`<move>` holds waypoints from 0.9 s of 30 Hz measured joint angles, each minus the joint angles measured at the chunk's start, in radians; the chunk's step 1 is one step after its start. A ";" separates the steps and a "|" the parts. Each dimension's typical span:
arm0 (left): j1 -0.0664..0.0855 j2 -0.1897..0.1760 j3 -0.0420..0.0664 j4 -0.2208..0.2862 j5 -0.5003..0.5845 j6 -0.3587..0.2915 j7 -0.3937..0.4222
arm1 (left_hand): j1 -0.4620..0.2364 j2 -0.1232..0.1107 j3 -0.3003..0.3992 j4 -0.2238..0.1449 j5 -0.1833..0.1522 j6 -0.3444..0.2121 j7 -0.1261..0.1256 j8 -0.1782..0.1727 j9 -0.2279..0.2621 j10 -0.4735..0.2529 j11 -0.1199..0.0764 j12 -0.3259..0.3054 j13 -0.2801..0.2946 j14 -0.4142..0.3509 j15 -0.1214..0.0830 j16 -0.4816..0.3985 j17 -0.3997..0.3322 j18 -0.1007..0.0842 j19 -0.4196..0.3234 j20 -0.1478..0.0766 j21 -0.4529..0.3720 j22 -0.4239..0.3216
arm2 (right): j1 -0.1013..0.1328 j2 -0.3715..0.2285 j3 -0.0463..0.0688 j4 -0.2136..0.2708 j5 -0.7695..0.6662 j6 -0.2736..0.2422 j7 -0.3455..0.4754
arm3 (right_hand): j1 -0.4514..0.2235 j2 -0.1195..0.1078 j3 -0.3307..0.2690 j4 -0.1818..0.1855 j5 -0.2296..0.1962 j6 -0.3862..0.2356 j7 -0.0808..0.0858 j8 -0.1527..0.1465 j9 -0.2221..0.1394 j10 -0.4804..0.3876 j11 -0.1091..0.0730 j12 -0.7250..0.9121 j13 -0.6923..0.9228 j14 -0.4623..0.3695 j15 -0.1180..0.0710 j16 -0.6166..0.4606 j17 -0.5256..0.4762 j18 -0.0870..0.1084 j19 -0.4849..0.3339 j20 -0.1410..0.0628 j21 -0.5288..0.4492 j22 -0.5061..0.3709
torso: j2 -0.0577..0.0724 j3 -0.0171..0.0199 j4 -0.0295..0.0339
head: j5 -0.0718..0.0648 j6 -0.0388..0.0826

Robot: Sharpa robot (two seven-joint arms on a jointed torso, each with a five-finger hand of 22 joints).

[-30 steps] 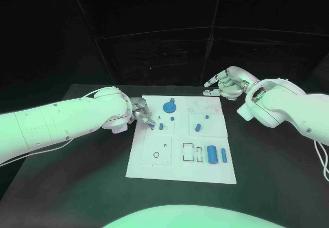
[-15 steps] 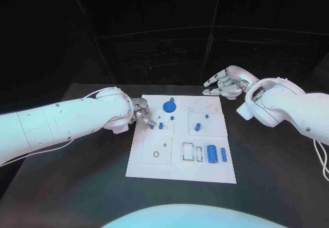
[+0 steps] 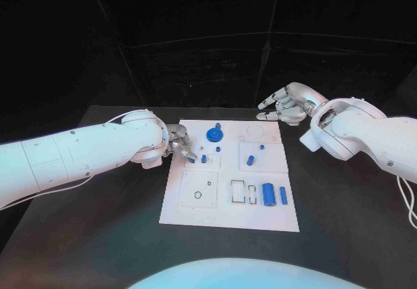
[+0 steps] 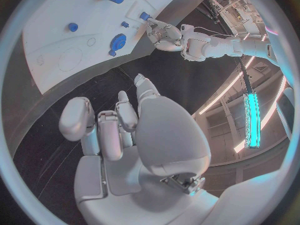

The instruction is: Assemble the parts on the task board

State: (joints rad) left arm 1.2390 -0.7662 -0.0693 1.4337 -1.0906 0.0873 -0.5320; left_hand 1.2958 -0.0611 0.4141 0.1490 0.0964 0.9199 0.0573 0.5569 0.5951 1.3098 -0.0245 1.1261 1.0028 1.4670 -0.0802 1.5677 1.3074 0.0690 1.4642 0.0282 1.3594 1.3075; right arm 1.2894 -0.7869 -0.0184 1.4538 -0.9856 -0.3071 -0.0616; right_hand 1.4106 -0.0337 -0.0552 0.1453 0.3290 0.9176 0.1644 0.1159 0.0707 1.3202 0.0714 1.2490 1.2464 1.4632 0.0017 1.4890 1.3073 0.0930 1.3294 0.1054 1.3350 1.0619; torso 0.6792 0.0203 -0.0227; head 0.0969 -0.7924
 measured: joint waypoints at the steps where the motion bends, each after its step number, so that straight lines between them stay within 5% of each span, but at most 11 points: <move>1: 0.000 0.000 0.000 0.000 0.000 0.003 0.000 | 0.000 0.000 0.000 0.000 0.000 0.000 0.000 0.000 0.001 0.000 0.000 0.000 0.000 0.000 0.000 0.000 0.000 0.000 0.000 0.000 0.000 0.000 | 0.000 0.000 0.000 0.000 0.000 0.000 0.000 | 0.000 0.000 0.000 0.000 0.000 0.000 0.000 0.000 0.000 0.000 0.000 0.000 0.000 0.000 0.000 0.000 0.000 0.000 0.000 0.000 0.000 0.000 | 0.000 0.0000 0.0000 | 0.000 0.000; 27: 0.002 0.012 -0.001 -0.017 -0.010 0.029 -0.001 | -0.039 -0.005 0.034 -0.008 0.000 0.009 -0.009 0.019 0.012 0.004 -0.004 0.000 0.007 0.000 0.000 0.000 0.000 0.000 0.000 0.000 0.000 0.000 | 0.000 0.003 0.000 -0.003 0.000 0.001 0.001 | 0.000 0.000 -0.004 0.004 0.005 0.000 0.000 0.000 0.000 0.000 0.000 0.000 0.000 0.000 0.000 0.000 0.001 0.000 0.000 0.000 -0.004 -0.002 | 0.000 0.0003 0.0001 | 0.001 0.000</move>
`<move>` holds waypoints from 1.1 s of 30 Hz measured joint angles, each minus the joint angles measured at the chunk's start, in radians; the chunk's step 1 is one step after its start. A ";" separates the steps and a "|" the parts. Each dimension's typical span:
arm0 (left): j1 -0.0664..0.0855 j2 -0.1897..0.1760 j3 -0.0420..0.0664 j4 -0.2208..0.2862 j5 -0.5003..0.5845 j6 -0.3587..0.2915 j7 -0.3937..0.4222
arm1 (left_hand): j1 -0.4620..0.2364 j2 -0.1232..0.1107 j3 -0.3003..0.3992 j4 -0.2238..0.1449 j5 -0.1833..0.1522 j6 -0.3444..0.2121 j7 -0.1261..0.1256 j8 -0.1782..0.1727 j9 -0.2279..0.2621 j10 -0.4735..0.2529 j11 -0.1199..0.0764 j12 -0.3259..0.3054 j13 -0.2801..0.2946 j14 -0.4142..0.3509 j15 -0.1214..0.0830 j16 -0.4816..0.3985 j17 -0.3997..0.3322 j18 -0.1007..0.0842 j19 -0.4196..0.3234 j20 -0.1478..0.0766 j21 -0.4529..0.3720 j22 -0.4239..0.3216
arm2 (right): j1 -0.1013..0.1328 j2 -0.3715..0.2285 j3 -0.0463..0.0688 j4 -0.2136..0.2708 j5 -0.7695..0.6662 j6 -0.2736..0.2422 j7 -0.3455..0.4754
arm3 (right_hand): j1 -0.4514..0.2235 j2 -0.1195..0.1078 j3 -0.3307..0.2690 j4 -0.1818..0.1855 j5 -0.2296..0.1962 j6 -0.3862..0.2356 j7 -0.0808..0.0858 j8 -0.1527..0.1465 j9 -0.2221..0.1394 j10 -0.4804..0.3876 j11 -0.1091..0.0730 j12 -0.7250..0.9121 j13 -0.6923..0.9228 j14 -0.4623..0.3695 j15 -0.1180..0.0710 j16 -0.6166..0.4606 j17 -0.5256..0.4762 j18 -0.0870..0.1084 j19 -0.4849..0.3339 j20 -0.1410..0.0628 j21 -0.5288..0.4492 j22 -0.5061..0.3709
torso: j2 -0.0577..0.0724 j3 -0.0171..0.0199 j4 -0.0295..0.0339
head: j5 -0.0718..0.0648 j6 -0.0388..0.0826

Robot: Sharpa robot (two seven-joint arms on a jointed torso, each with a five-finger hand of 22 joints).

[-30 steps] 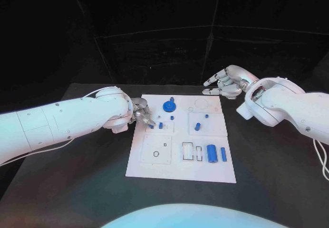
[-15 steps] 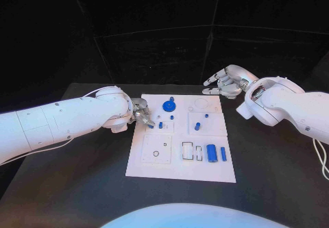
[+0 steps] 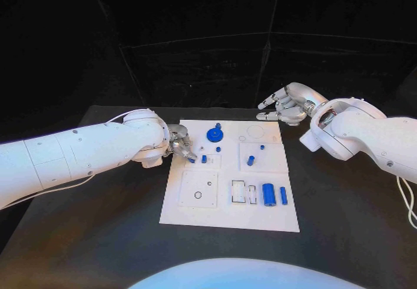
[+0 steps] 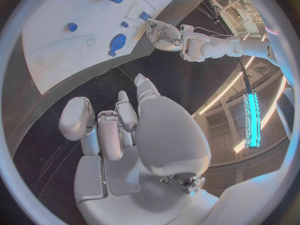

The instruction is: Assemble the parts on the task board

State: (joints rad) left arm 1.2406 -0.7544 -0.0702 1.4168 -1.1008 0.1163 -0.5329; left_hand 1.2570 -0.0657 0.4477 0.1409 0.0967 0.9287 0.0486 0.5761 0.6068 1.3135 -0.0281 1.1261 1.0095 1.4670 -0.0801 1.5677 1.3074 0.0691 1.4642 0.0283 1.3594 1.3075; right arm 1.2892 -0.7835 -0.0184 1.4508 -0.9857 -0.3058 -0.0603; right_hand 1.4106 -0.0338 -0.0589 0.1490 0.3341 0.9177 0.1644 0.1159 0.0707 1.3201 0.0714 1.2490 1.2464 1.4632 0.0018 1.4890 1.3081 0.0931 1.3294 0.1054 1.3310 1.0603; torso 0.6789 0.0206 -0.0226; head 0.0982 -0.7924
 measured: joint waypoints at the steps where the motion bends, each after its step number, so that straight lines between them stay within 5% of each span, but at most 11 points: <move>1: 0.001 0.001 -0.001 -0.001 0.000 0.000 0.000 | -0.011 -0.001 0.000 0.000 0.000 0.003 -0.003 0.003 0.002 0.004 -0.004 0.000 0.001 0.000 0.000 0.000 0.000 0.000 0.000 0.000 0.000 0.000 | 0.000 0.000 0.000 0.000 0.000 0.000 0.000 | 0.000 0.000 0.000 0.000 0.000 0.000 0.000 0.000 0.000 0.000 0.000 0.000 0.000 0.000 0.000 0.000 0.000 0.000 0.000 0.000 0.000 0.000 | 0.000 0.0001 0.0000 | 0.000 0.000; 12: 0.003 0.010 -0.006 -0.015 0.000 0.003 0.002 | -0.069 -0.015 0.022 -0.053 0.001 0.019 -0.011 0.021 0.012 0.013 -0.013 0.014 0.012 0.000 -0.007 0.000 0.000 0.000 0.000 -0.007 0.000 0.000 | 0.000 0.000 0.000 0.000 0.000 0.000 0.001 | 0.000 0.000 0.000 0.000 0.000 0.000 0.000 0.000 0.000 0.000 0.000 0.000 0.000 0.000 0.000 0.000 0.000 0.000 0.000 0.000 0.000 -0.002 | 0.000 0.0003 0.0001 | -0.001 -0.001; 33: -0.001 0.020 -0.011 -0.034 -0.002 0.006 0.001 | -0.110 -0.018 -0.131 0.018 0.000 0.048 -0.034 0.042 0.025 0.022 -0.022 0.020 0.007 0.000 -0.014 0.000 0.000 0.000 0.003 -0.010 0.014 0.000 | 0.000 0.001 0.000 -0.001 0.000 0.000 0.002 | 0.003 0.003 0.000 0.000 0.000 0.000 0.000 0.000 0.000 0.000 0.000 0.000 -0.003 0.000 0.000 0.000 0.000 0.000 -0.004 -0.004 0.000 -0.005 | 0.001 -0.0001 0.0000 | -0.005 -0.004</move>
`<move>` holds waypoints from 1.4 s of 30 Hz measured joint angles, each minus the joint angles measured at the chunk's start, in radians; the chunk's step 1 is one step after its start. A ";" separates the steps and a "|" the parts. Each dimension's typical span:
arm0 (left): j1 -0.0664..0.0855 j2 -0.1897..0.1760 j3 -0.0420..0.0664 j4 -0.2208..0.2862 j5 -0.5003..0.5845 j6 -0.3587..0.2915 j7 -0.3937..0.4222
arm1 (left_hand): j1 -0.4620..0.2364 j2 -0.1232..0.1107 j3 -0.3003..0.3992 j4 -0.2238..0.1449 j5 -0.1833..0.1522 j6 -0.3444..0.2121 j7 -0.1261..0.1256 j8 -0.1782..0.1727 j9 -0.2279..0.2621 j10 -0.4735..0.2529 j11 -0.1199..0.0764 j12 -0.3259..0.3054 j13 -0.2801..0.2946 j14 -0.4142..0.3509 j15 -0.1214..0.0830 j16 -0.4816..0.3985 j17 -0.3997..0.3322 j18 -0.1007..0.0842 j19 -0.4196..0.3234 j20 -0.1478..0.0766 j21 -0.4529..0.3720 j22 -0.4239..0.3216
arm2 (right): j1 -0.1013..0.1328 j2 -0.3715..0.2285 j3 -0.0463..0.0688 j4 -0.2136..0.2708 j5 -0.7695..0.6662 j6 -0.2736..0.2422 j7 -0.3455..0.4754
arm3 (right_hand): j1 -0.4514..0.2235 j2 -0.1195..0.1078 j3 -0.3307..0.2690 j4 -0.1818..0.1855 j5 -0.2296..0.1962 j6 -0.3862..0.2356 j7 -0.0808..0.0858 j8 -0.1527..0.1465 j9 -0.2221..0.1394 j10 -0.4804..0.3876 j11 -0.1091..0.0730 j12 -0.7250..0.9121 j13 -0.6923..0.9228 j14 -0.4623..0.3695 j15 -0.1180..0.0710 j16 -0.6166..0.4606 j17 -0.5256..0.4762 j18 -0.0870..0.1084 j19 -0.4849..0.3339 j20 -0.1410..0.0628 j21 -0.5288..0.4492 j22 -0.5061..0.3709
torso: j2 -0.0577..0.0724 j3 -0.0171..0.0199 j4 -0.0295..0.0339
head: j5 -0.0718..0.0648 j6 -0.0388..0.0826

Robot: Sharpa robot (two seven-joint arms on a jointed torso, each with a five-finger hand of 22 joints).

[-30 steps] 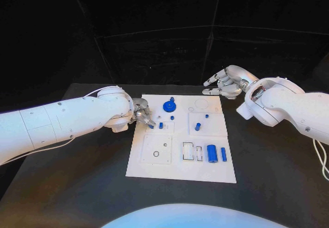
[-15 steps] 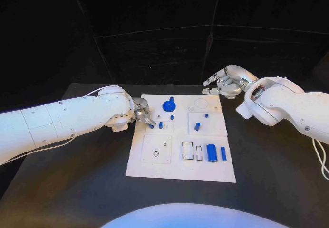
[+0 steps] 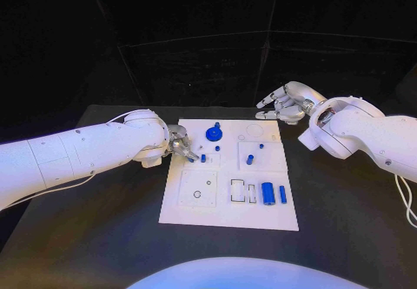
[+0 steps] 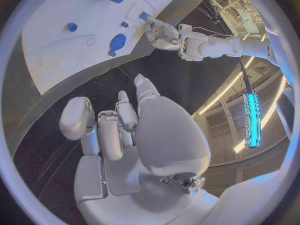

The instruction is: Assemble the parts on the task board

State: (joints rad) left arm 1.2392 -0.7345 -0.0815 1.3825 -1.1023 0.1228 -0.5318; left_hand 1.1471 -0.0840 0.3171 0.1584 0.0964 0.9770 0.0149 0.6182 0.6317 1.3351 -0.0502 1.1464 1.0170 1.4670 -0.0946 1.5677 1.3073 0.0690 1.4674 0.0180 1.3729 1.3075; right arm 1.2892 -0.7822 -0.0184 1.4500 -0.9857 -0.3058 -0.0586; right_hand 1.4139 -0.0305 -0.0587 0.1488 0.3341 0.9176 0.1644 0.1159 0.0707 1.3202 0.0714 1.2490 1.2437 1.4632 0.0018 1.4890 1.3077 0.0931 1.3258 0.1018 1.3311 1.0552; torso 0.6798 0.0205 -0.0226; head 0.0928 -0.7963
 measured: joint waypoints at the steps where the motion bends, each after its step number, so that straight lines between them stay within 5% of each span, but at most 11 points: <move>1: 0.000 0.001 0.000 -0.001 0.000 0.000 0.000 | 0.000 0.000 -0.004 0.003 0.000 -0.001 0.001 0.002 0.001 0.000 0.000 0.000 0.000 0.000 0.000 0.000 0.000 0.000 0.000 0.000 0.000 0.000 | 0.000 0.000 0.000 0.000 0.000 0.000 0.000 | 0.001 0.001 0.000 0.000 0.000 0.000 0.000 0.000 0.000 0.000 0.000 0.000 0.000 0.000 0.000 0.000 0.000 0.000 0.000 0.000 0.000 0.000 | 0.000 -0.0001 0.0000 | 0.000 0.000; 23: -0.001 0.008 -0.001 -0.011 -0.001 -0.001 -0.002 | -0.034 0.019 -0.108 0.079 0.000 -0.001 0.001 0.019 0.008 0.003 0.004 0.012 0.004 0.000 0.000 0.000 0.000 0.000 0.000 0.000 0.010 0.000 | 0.000 -0.001 0.000 0.001 0.000 0.000 0.000 | 0.001 0.001 0.000 0.000 0.000 0.000 0.000 0.000 0.000 0.000 0.000 0.000 0.000 0.000 0.000 0.000 0.000 0.000 0.000 0.000 -0.004 0.000 | -0.001 0.0002 0.0000 | -0.001 0.001; 38: -0.002 0.001 -0.001 0.001 -0.001 -0.001 -0.002 | -0.041 0.026 -0.128 0.094 0.004 -0.001 0.001 0.023 0.009 0.003 0.004 0.012 0.006 0.000 0.000 0.000 0.000 0.000 0.000 0.000 0.016 0.000 | 0.000 -0.001 0.000 0.000 0.000 0.000 0.001 | 0.001 0.001 0.000 0.000 0.000 0.000 0.000 0.000 0.000 0.000 0.000 0.000 0.000 0.000 0.000 0.000 0.000 0.000 0.000 0.000 -0.004 0.000 | -0.001 0.0002 0.0000 | -0.001 0.002; 42: -0.002 -0.002 -0.001 0.005 -0.001 -0.001 -0.003 | -0.043 0.028 -0.134 0.099 0.004 -0.001 0.001 0.023 0.009 0.003 0.004 0.012 0.006 0.000 0.000 0.000 0.000 -0.015 0.000 0.000 0.018 0.000 | 0.000 0.000 0.000 -0.002 0.000 0.000 0.001 | 0.001 0.001 0.000 0.000 0.000 0.000 0.000 0.000 0.000 0.000 0.000 0.000 0.000 0.000 0.000 0.000 0.000 0.000 0.000 0.000 -0.004 -0.001 | -0.001 0.0002 0.0000 | 0.000 0.002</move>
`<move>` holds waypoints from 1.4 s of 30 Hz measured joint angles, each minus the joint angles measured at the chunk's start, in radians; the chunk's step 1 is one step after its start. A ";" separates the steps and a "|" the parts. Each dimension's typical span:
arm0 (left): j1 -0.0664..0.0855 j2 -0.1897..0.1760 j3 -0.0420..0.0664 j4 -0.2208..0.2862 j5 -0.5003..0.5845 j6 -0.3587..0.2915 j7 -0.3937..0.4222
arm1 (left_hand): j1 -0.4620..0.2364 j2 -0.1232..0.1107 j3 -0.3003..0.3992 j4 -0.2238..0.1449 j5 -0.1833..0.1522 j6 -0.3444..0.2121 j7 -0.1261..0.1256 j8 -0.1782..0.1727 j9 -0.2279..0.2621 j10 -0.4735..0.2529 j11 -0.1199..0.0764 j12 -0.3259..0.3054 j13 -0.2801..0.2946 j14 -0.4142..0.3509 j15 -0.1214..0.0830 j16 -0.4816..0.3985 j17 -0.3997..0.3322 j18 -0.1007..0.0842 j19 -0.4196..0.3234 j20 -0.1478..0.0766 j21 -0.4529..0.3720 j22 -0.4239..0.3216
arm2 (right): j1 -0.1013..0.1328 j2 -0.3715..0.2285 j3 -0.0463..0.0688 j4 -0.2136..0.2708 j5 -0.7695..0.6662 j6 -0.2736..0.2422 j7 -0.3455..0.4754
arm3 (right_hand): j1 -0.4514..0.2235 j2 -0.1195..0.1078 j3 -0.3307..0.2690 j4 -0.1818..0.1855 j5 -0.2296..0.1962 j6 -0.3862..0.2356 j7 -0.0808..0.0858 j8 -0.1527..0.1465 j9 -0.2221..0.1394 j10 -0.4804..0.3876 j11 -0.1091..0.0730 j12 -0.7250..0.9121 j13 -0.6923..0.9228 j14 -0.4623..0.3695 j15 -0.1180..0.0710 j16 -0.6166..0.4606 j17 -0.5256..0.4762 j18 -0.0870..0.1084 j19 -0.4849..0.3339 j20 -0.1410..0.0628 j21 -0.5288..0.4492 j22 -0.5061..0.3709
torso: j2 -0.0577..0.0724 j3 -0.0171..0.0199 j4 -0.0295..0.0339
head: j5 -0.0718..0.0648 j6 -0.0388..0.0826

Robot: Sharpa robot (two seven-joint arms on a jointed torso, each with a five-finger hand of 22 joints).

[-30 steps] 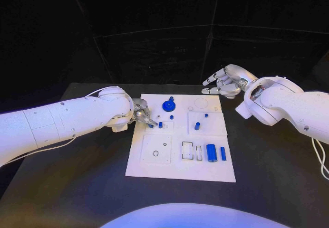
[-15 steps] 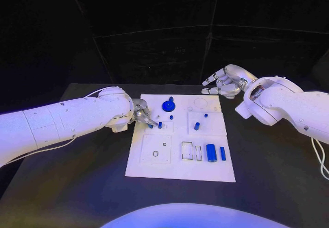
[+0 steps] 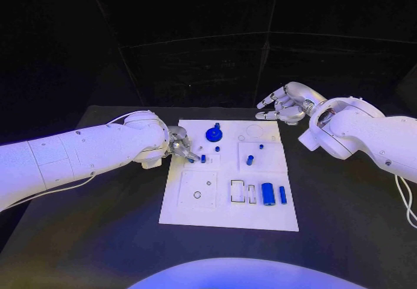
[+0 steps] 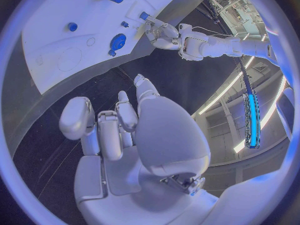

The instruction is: Assemble the parts on the task board

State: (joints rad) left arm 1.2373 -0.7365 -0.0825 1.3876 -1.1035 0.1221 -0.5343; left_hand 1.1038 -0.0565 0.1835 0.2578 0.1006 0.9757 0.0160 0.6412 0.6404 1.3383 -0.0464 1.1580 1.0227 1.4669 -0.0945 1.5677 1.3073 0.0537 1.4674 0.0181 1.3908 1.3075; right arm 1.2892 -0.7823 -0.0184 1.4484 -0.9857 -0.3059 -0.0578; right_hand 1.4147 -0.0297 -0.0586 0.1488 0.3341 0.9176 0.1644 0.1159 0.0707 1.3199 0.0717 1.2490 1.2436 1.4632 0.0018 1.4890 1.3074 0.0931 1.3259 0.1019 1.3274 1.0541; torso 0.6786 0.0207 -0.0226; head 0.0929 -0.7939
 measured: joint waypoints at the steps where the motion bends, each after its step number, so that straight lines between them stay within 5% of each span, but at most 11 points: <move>1: 0.000 0.000 0.000 0.001 0.000 0.000 0.000 | -0.002 -0.002 -0.002 0.002 0.000 0.000 0.000 0.000 0.000 0.000 0.000 0.000 0.000 0.000 0.000 0.000 0.000 0.000 0.000 0.000 0.000 0.000 | 0.000 0.000 0.000 0.000 0.000 0.000 0.000 | 0.000 0.000 -0.002 0.002 0.000 0.000 0.000 0.000 0.000 -0.002 0.002 0.000 0.000 0.000 0.000 0.000 0.000 0.000 0.000 0.000 0.000 -0.001 | 0.000 -0.0001 0.0000 | 0.000 0.000; 42: 0.009 -0.017 0.002 0.024 -0.001 0.000 -0.001 | -0.016 0.000 -0.033 0.022 0.000 0.000 0.000 0.004 0.001 0.000 0.000 0.000 0.000 0.000 0.000 0.000 0.000 0.000 -0.004 -0.003 0.000 0.000 | 0.000 0.005 0.000 -0.009 0.000 0.000 0.002 | 0.000 0.000 -0.003 0.003 0.000 0.000 0.000 0.000 0.000 -0.003 0.003 -0.003 -0.002 0.000 0.000 0.000 0.001 0.000 0.000 0.000 0.000 -0.004 | 0.000 -0.0001 0.0000 | 0.000 0.001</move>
State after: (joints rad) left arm 1.2464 -0.7532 -0.0808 1.4119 -1.1040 0.1224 -0.5356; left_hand 1.0878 -0.0564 0.1503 0.2800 0.1006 0.9756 0.0160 0.6447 0.6410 1.3382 -0.0464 1.1579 1.0224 1.4669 -0.0944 1.5677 1.3073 0.0539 1.4639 0.0146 1.3907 1.3075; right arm 1.2891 -0.7772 -0.0185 1.4397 -0.9856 -0.3057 -0.0555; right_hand 1.4147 -0.0297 -0.0612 0.1513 0.3340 0.9177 0.1644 0.1159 0.0707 1.3165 0.0751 1.2456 1.2419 1.4632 0.0017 1.4890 1.3080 0.0931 1.3259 0.1019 1.3274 1.0503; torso 0.6787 0.0206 -0.0226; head 0.0934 -0.7929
